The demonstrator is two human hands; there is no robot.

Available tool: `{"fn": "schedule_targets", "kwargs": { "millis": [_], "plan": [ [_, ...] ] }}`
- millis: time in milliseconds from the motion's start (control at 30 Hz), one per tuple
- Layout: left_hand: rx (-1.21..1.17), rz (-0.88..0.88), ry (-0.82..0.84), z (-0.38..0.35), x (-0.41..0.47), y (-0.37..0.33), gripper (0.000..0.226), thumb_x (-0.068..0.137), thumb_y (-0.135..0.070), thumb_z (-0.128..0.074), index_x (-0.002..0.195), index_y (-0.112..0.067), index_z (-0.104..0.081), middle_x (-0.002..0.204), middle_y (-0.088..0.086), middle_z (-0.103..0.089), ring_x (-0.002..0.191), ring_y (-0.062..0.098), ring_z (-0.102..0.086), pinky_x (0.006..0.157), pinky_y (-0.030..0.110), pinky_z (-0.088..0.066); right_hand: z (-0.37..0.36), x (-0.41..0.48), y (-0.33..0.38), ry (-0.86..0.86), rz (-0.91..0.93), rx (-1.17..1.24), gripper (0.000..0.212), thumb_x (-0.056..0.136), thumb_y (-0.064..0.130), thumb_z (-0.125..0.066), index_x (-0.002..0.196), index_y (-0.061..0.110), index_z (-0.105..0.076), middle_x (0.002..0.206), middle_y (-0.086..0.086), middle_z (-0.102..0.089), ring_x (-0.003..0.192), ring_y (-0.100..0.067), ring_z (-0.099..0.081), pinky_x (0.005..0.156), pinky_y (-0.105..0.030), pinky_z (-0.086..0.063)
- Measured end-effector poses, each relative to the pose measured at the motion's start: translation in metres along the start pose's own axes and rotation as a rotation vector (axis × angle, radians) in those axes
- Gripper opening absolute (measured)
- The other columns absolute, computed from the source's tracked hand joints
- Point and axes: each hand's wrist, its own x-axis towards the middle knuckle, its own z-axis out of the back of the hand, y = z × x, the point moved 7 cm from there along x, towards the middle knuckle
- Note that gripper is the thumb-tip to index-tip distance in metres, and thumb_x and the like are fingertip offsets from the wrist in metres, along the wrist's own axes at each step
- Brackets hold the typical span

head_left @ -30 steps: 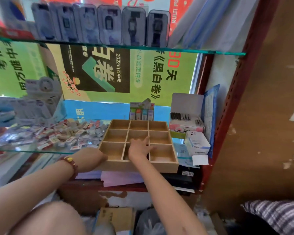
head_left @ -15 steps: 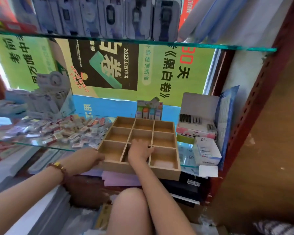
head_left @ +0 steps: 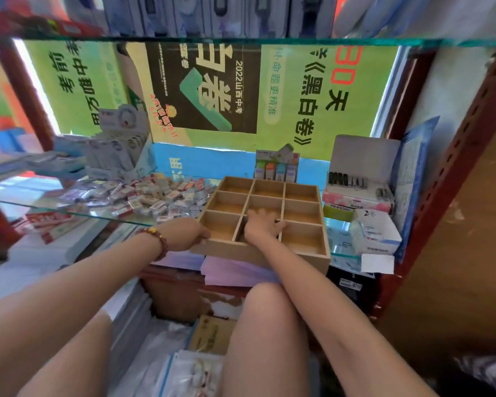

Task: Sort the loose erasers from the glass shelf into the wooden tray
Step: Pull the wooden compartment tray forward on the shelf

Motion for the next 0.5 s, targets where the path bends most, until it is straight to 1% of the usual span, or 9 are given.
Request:
{"fn": "schedule_targets", "kwargs": {
  "millis": [67,133,167,200,267,333,400,500],
  "plan": [
    [-0.011,0.01,0.023,0.0,-0.001,0.001,0.019,0.096,-0.011,-0.04,0.097,-0.012,-0.058,0.091,0.007,-0.057,0.078,0.021,-0.048,0.068,0.026,-0.033,0.001,-0.004,0.001,0.034,0.004,0.003,0.046,0.095,0.013,-0.045,0.139,0.027,-0.039,0.148,-0.009,-0.032,0.138,-0.035,-0.024,0.106,-0.064,-0.016],
    [-0.017,0.023,0.059,0.001,-0.002,0.0,0.023,0.096,-0.01,-0.038,0.106,-0.01,-0.06,0.102,0.011,-0.061,0.086,0.025,-0.053,0.076,0.029,-0.039,0.004,-0.008,0.004,0.063,0.009,-0.007,0.049,0.094,0.013,-0.045,0.14,0.027,-0.036,0.15,-0.009,-0.029,0.139,-0.036,-0.022,0.107,-0.065,-0.016],
    [-0.018,0.031,0.083,0.001,-0.004,-0.003,0.025,0.096,-0.01,-0.038,0.109,-0.009,-0.059,0.106,0.012,-0.061,0.091,0.027,-0.055,0.078,0.029,-0.039,0.006,-0.011,0.004,0.084,0.012,-0.017,0.05,0.094,0.012,-0.045,0.141,0.027,-0.035,0.15,-0.009,-0.028,0.139,-0.036,-0.021,0.107,-0.065,-0.016],
    [-0.008,0.031,0.099,0.003,-0.005,-0.006,0.026,0.096,-0.009,-0.037,0.111,-0.008,-0.058,0.108,0.014,-0.06,0.094,0.029,-0.055,0.077,0.029,-0.037,0.007,-0.012,0.003,0.102,0.014,-0.023,0.051,0.094,0.011,-0.044,0.142,0.027,-0.034,0.151,-0.009,-0.027,0.139,-0.036,-0.02,0.108,-0.065,-0.015],
    [0.021,0.034,0.113,0.005,-0.006,-0.009,0.028,0.095,-0.007,-0.037,0.114,-0.006,-0.057,0.109,0.015,-0.059,0.089,0.028,-0.052,0.076,0.028,-0.036,0.007,-0.013,0.003,0.131,0.014,-0.023,0.053,0.094,0.01,-0.043,0.143,0.027,-0.032,0.152,-0.009,-0.025,0.14,-0.037,-0.019,0.109,-0.064,-0.016],
    [0.019,0.037,0.108,0.007,-0.006,-0.008,0.028,0.093,-0.005,-0.038,0.114,-0.005,-0.058,0.099,0.014,-0.057,0.086,0.027,-0.05,0.074,0.028,-0.038,0.008,-0.012,0.003,0.134,0.02,-0.03,0.05,0.095,0.013,-0.043,0.142,0.027,-0.032,0.151,-0.01,-0.026,0.139,-0.037,-0.02,0.109,-0.063,-0.017],
    [0.013,0.033,0.103,0.007,-0.005,-0.006,0.028,0.091,-0.003,-0.04,0.111,-0.004,-0.06,0.091,0.011,-0.053,0.082,0.026,-0.05,0.068,0.027,-0.04,0.008,-0.008,0.004,0.115,0.023,-0.04,0.048,0.096,0.014,-0.04,0.141,0.028,-0.033,0.15,-0.01,-0.027,0.138,-0.036,-0.022,0.108,-0.062,-0.017],
    [0.023,0.031,0.1,0.003,-0.001,-0.005,0.026,0.093,-0.009,-0.041,0.11,-0.007,-0.061,0.101,0.012,-0.062,0.091,0.028,-0.057,0.072,0.03,-0.04,0.003,-0.002,0.003,0.115,0.022,-0.058,0.053,0.096,0.011,-0.041,0.143,0.029,-0.029,0.15,-0.008,-0.026,0.138,-0.035,-0.021,0.107,-0.063,-0.017]
  ]
}}
